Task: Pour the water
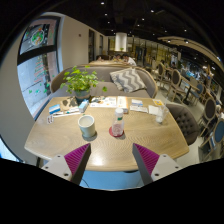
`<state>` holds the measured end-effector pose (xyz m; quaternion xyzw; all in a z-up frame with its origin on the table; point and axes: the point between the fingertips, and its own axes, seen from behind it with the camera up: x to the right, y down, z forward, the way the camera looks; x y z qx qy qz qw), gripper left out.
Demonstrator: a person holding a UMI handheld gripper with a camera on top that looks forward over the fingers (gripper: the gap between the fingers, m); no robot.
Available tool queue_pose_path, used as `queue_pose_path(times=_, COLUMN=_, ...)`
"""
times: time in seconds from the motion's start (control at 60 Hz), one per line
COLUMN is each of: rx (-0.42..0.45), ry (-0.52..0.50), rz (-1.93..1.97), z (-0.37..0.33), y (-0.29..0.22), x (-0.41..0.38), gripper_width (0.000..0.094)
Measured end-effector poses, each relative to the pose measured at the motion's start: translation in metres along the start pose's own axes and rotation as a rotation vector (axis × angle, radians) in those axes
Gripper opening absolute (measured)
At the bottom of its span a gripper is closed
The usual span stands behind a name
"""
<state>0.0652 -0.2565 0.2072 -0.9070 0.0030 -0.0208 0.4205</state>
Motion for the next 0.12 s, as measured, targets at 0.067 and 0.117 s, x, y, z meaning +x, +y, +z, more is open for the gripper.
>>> queue_pose_path(times=0.067, rx=0.013, ry=0.007, rz=-0.013, z=-0.003, y=-0.007, x=0.001, gripper_width=0.0852)
queue_pose_path(times=0.117, rx=0.025, ry=0.015, rz=-0.015, z=-0.004, y=-0.012, x=0.003, gripper_width=0.0854)
